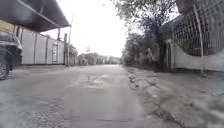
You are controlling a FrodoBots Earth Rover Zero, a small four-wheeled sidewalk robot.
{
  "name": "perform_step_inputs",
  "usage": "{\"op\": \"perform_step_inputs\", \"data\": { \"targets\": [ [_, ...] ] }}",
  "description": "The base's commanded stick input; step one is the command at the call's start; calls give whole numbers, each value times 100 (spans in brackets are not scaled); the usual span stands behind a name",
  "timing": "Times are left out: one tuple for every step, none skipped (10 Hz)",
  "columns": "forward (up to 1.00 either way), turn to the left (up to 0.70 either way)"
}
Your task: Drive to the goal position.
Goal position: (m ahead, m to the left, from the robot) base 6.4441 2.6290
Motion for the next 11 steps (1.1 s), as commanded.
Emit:
{"op": "perform_step_inputs", "data": {
  "targets": [
    [100, 0],
    [100, -14],
    [100, -34],
    [100, -36],
    [100, -17],
    [100, 0],
    [100, 0],
    [100, 0],
    [100, 0],
    [100, -1],
    [100, -3]
  ]
}}
